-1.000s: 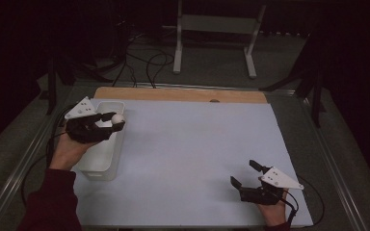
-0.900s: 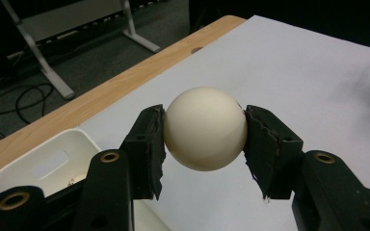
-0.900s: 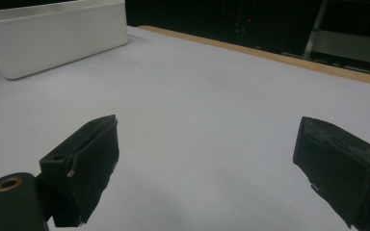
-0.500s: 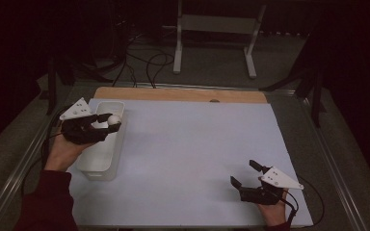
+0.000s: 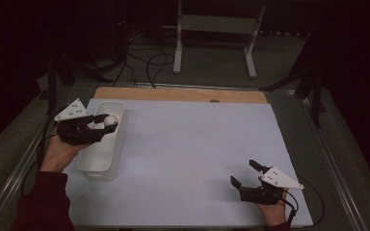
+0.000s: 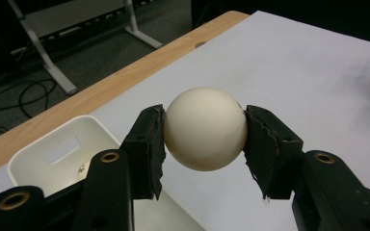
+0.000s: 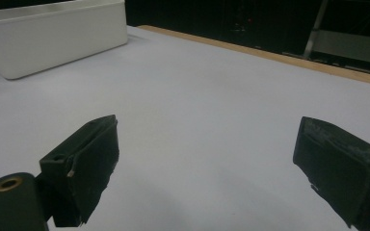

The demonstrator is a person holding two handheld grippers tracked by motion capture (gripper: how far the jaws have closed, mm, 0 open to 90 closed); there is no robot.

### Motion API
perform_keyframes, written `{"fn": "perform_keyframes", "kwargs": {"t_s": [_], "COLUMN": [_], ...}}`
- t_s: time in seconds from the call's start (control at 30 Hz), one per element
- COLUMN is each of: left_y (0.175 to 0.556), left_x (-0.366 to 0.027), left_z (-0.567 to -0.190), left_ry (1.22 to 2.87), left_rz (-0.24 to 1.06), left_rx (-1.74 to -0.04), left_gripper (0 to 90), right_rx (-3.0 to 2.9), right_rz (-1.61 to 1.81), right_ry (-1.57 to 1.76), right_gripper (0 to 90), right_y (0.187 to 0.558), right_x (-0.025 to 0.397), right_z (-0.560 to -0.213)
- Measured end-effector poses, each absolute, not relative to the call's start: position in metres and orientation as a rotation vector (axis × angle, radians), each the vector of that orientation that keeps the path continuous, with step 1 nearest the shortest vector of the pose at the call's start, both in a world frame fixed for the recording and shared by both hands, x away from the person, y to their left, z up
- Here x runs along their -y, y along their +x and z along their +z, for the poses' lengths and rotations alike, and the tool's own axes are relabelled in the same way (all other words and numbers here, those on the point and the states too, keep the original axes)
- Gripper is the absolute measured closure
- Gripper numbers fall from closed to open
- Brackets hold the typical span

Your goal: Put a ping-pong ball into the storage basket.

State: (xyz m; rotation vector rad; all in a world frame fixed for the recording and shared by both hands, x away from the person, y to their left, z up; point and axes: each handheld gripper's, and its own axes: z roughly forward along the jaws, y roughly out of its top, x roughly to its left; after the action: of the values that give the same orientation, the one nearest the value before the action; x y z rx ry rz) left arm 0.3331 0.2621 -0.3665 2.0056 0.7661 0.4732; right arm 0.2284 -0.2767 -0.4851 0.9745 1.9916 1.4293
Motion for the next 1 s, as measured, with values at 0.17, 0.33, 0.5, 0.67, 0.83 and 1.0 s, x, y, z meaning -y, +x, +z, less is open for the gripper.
{"fn": "perform_keyframes", "kwargs": {"t_s": [0.17,0.33,0.5,0.67,0.83,1.0], "left_y": [0.333,0.332,0.331,0.331,0.329,0.328], "left_x": [-0.265,-0.268,-0.271,-0.275,-0.28,-0.285], "left_z": [-0.367,-0.366,-0.367,-0.368,-0.369,-0.37], "left_ry": [2.004,2.006,2.004,2.004,2.004,2.005], "left_rz": [0.472,0.474,0.477,0.48,0.484,0.486], "left_rx": [-0.767,-0.77,-0.775,-0.786,-0.801,-0.811], "left_gripper": [51.2,51.3,51.2,51.2,51.3,51.2], "right_rx": [-1.992,-1.992,-1.992,-1.994,-1.993,-1.992], "right_rz": [1.428,1.428,1.429,1.427,1.429,1.43], "right_ry": [0.976,0.975,0.976,0.978,0.974,0.978], "right_gripper": [8.6,8.6,8.6,8.6,8.6,8.6], "right_y": [0.229,0.228,0.229,0.228,0.228,0.228], "right_x": [0.277,0.277,0.277,0.277,0.277,0.276], "right_z": [-0.485,-0.485,-0.485,-0.485,-0.485,-0.485]}}
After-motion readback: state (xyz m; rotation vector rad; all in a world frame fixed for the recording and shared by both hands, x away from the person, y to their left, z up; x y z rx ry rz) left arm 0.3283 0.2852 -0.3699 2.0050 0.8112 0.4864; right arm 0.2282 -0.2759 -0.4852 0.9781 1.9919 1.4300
